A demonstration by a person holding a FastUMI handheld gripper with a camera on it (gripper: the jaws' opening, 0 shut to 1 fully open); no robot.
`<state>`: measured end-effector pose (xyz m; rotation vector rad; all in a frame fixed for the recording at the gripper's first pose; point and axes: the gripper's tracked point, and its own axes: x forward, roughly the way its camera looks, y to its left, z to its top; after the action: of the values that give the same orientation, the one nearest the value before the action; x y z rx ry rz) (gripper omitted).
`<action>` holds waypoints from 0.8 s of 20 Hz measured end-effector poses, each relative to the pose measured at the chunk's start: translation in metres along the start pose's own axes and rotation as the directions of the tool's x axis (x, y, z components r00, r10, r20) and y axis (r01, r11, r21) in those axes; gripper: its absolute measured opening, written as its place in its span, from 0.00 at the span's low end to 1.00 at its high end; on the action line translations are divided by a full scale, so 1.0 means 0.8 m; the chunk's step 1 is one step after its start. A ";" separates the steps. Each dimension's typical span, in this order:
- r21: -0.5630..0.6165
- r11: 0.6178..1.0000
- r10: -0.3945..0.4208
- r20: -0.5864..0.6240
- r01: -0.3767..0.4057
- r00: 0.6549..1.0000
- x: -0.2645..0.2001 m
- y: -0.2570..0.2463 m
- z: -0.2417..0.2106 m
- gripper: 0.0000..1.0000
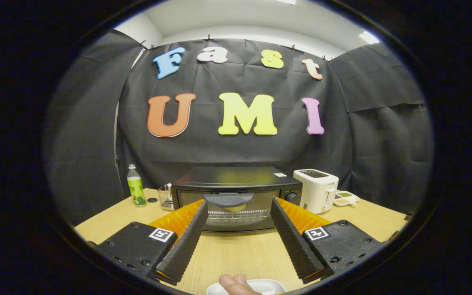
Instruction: Open the toaster oven, put the food inside, and close the toaster oven door.
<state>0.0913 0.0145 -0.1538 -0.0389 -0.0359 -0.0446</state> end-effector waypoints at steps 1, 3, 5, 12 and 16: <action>-0.003 1.000 0.012 0.003 -0.012 1.000 -0.010 0.001 0.011 1.00; -0.023 0.999 0.031 -0.014 -0.031 0.999 -0.030 0.002 0.025 1.00; -0.035 0.998 0.049 -0.023 -0.050 0.999 -0.048 0.001 0.047 1.00; -0.059 0.998 0.015 0.067 -0.011 0.998 -0.101 -0.019 0.152 1.00; 0.047 0.997 0.064 -0.015 -0.063 0.998 -0.119 -0.023 0.188 1.00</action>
<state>-0.0099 0.0064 -0.0060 0.0071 -0.0191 0.0192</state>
